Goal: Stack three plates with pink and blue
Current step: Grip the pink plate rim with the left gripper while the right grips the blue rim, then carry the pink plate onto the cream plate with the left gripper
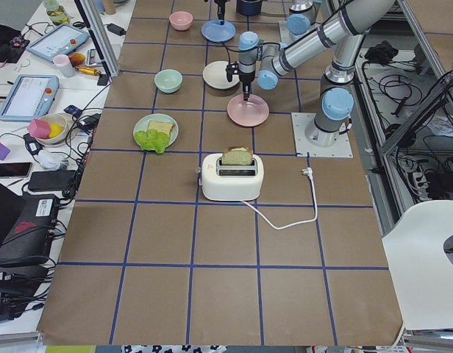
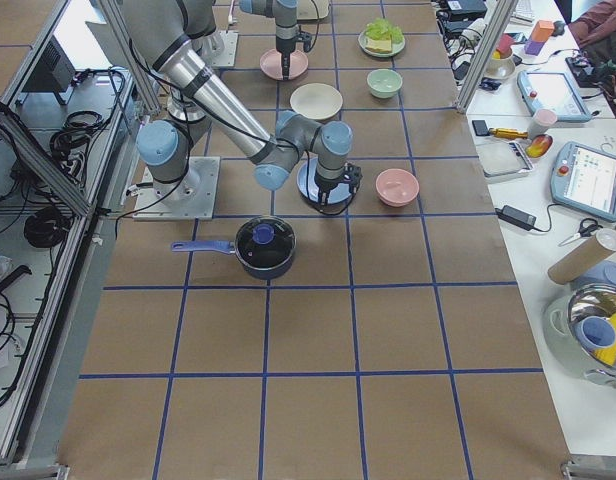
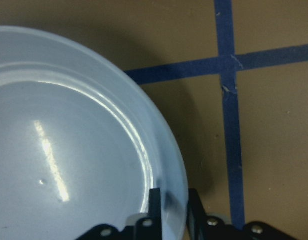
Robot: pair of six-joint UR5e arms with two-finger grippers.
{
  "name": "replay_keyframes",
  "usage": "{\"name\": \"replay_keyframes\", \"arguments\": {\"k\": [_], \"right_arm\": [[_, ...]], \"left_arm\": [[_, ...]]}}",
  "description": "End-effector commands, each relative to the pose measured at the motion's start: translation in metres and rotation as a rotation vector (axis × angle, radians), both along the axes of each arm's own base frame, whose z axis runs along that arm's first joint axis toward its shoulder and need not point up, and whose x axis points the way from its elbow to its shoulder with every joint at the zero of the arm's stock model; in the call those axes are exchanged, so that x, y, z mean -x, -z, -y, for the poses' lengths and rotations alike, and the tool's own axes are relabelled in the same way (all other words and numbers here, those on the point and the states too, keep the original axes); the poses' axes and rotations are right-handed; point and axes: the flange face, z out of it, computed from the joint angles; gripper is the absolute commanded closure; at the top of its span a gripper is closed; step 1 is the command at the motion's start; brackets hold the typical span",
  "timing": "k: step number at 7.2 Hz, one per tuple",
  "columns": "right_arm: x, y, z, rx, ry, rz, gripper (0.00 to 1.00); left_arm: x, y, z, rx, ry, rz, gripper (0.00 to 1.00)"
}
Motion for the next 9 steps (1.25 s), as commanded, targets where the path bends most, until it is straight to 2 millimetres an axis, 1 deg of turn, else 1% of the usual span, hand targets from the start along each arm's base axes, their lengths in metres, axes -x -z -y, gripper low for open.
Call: {"name": "replay_keyframes", "arguments": {"k": [1,2,3,4,5,6,7,8,9], "right_arm": [[0.000,0.000,-0.001,-0.001,0.003,0.001,0.94],[-0.002,-0.001,0.000,0.009,0.009,0.021,1.00],[-0.004,-0.007,0.001,0.029,0.011,0.035,1.00],[-0.007,-0.019,-0.001,0.016,0.010,0.038,1.00],[-0.010,-0.029,-0.004,0.018,0.007,0.040,1.00],[-0.009,-0.033,-0.005,0.019,0.008,0.038,1.00],[-0.012,-0.041,-0.008,0.017,0.010,0.044,1.00],[-0.019,-0.058,-0.016,0.020,0.007,0.051,1.00],[-0.031,-0.078,-0.023,0.042,0.006,0.101,1.00]], "left_arm": [[0.000,0.000,0.001,0.007,0.015,0.000,0.89],[0.000,-0.005,0.004,0.027,0.016,0.000,1.00],[0.000,-0.016,0.005,0.066,0.014,-0.001,1.00],[0.003,-0.037,0.010,0.116,0.017,-0.016,1.00],[0.010,-0.056,0.032,0.143,0.003,-0.028,1.00],[0.023,-0.080,0.046,0.119,-0.003,-0.024,1.00],[0.048,-0.109,0.061,0.112,-0.003,-0.022,1.00],[0.068,-0.138,0.078,0.102,-0.009,-0.023,1.00],[0.086,-0.150,0.092,0.104,-0.041,-0.031,1.00]]}}
